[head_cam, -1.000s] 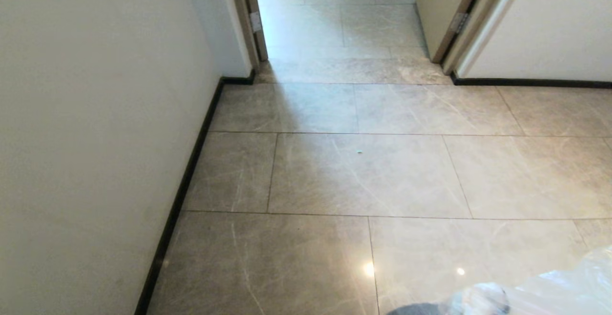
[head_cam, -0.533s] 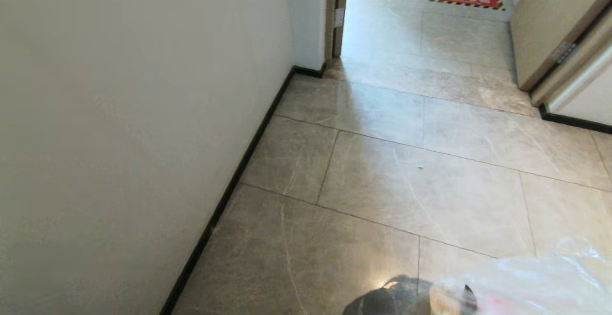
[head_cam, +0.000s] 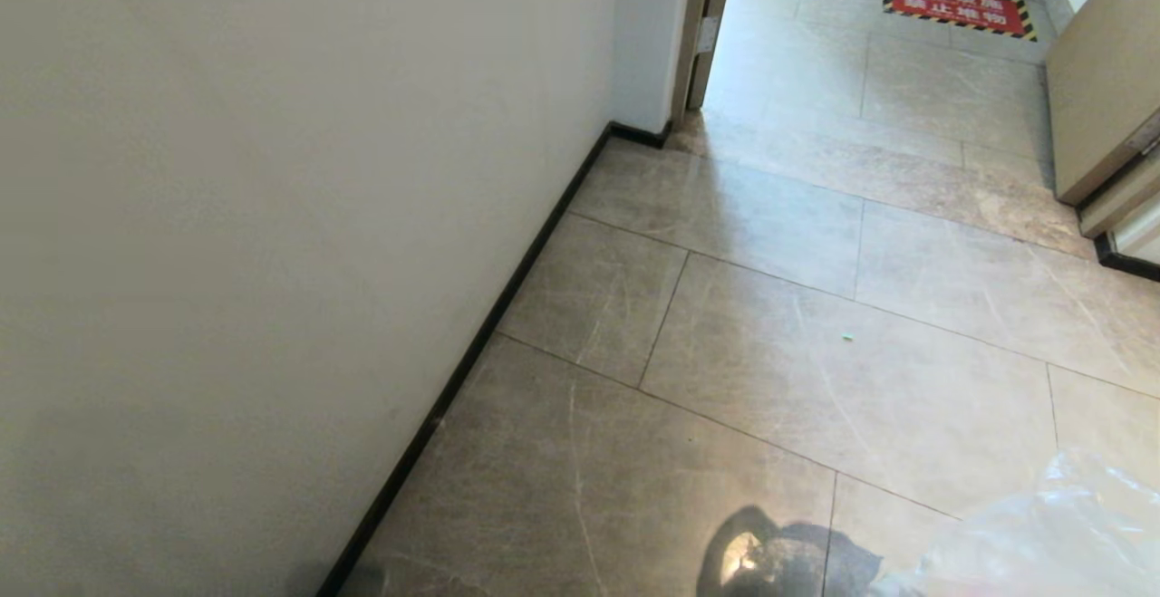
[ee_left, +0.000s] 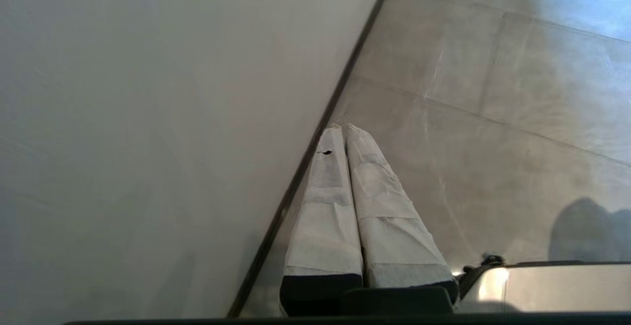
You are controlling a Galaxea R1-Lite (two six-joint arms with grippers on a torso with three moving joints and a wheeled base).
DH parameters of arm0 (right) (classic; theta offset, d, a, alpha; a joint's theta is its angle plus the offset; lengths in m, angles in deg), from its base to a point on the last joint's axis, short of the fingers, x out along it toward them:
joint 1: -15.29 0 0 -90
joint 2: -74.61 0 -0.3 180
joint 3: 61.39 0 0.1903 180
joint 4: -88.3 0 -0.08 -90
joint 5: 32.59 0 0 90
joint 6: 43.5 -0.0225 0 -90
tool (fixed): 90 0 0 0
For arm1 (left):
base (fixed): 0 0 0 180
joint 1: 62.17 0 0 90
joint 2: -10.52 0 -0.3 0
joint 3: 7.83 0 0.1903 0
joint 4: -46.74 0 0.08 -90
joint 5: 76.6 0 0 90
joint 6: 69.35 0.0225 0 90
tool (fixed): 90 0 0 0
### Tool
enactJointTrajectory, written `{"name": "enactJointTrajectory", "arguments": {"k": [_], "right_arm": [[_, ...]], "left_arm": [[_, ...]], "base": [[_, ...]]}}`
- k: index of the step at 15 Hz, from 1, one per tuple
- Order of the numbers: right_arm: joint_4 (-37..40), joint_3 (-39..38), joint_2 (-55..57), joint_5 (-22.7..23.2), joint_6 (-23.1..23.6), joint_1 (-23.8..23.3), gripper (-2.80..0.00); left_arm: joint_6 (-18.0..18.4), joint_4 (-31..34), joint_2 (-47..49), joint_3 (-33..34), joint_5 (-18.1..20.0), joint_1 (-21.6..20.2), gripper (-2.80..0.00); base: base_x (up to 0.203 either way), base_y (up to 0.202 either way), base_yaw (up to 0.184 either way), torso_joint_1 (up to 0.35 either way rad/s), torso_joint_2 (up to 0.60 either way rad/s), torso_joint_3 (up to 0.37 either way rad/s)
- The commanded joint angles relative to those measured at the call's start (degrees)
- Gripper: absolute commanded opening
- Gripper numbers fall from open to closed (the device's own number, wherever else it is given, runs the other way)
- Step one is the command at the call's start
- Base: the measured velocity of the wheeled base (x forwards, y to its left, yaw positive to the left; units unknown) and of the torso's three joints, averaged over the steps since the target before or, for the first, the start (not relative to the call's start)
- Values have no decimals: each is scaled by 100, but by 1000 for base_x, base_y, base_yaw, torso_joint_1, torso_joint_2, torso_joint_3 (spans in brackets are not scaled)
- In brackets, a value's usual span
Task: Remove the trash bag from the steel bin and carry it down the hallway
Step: Put the trash bag at the door
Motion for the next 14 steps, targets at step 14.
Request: {"name": "enactJointTrajectory", "arguments": {"k": [14], "right_arm": [[-17, -3, 6, 9, -6, 2, -280]], "left_arm": [[2, -4, 0, 0, 0, -8, -280]], "base": [[0, 0, 0, 0, 0, 0]]}}
